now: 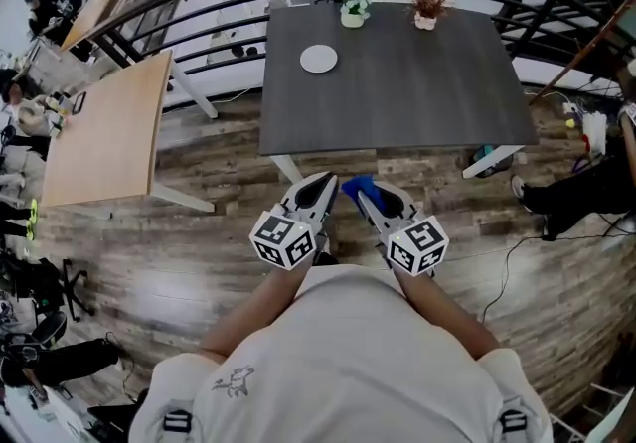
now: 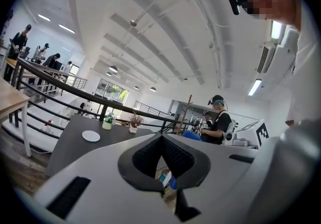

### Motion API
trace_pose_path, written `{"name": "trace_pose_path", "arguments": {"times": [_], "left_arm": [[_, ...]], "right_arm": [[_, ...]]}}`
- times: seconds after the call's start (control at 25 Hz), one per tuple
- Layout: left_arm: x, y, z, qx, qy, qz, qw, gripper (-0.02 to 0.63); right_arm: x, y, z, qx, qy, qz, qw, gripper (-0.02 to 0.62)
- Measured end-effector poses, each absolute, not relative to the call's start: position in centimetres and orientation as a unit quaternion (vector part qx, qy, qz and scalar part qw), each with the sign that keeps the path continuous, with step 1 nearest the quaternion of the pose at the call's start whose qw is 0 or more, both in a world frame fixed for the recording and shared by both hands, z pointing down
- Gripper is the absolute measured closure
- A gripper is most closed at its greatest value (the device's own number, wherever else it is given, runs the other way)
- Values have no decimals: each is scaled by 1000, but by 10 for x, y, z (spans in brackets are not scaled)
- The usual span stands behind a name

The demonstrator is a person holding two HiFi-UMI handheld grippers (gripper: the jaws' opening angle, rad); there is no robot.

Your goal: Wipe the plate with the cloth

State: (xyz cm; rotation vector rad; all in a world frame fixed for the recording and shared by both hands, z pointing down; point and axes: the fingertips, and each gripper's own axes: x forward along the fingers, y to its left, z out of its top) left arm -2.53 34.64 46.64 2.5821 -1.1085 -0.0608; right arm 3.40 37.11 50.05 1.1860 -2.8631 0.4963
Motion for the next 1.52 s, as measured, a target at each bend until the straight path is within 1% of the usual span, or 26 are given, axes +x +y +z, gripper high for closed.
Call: {"name": "trace_pose_path", "arguments": {"times": [0.4,0.64,1.12,1.52], "left_arm": [[-65,272,446,926,-338,-38,162,598],[-95,247,439,930,-328,-45,161,598],[-128,220,455,927,-333,-33,168,598],[-165,187,455,908,-381,-39,172,598]], "right_arm": [[-10,309,481,425,-894,141,10,528],[-38,285,475,434,-890,139,11,528],[-69,253,487,429,-891,151,2,528],[-101,212,485,383,-911,152,9,528]]}}
